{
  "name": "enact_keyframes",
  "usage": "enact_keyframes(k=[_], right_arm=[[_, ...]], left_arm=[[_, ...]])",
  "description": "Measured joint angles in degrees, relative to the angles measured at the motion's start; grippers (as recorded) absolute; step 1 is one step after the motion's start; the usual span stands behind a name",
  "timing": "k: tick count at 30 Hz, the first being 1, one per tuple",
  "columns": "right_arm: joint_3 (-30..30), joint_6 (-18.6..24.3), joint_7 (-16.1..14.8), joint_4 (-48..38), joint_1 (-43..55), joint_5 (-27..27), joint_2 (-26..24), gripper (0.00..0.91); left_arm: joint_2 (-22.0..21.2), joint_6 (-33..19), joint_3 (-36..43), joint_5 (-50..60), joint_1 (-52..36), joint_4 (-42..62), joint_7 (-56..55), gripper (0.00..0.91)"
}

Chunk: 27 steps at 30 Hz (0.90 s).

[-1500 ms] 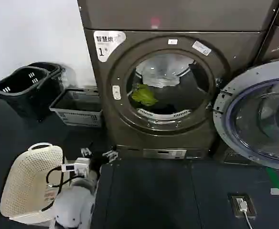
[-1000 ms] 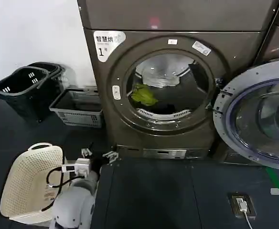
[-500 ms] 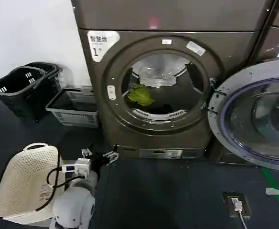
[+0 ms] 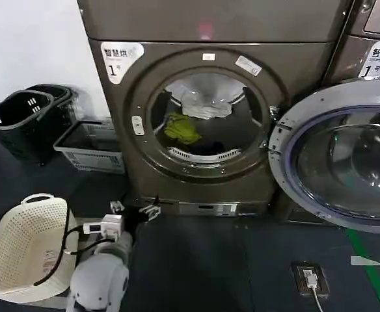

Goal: Grasp the clothes from the dryer.

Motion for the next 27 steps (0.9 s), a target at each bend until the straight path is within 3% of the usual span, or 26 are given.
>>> enact_keyframes(k=[27], right_arm=[[0.32, 0.46, 0.18, -0.51, -0.11, 0.11, 0.09, 0.907]], left_arm=[[-0.32, 0.0, -0.2, 0.03, 0.23, 0.04, 0.06, 0.907]])
